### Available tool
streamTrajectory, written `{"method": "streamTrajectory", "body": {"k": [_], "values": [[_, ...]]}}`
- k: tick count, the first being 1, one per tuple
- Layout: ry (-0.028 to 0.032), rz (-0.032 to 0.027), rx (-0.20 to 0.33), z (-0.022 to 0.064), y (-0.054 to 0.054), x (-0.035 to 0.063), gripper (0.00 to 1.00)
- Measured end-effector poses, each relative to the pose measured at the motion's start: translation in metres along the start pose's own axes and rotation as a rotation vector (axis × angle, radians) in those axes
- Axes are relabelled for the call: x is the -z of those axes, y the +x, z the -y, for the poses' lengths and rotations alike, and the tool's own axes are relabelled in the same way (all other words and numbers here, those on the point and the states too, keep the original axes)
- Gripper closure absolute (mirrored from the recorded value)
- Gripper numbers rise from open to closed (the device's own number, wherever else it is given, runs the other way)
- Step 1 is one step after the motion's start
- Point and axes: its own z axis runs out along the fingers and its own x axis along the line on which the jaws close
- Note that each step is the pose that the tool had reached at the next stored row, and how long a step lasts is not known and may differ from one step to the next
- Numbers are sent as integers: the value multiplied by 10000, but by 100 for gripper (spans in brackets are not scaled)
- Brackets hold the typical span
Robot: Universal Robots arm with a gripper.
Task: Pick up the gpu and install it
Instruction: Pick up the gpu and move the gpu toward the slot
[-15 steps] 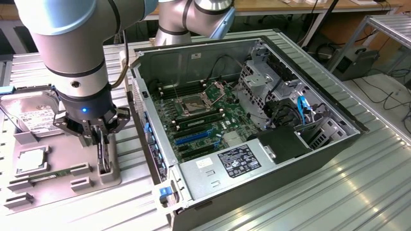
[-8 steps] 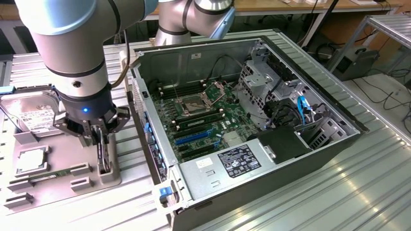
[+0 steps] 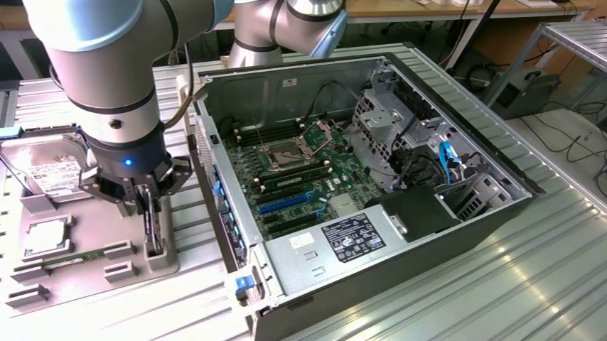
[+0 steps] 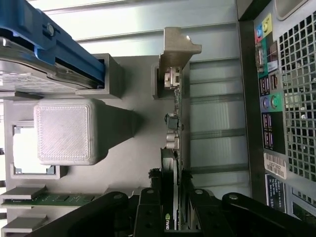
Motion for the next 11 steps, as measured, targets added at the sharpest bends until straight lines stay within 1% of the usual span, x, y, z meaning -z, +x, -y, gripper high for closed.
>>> {"method": "streamTrajectory", "body": {"k": [4,5,9,11], "values": [[32,-29,588,0,-2,0,74],[37,-33,662,0,-2,1,74],[39,-35,699,0,-3,1,74],[39,-34,700,-1,-2,23,74]]}}
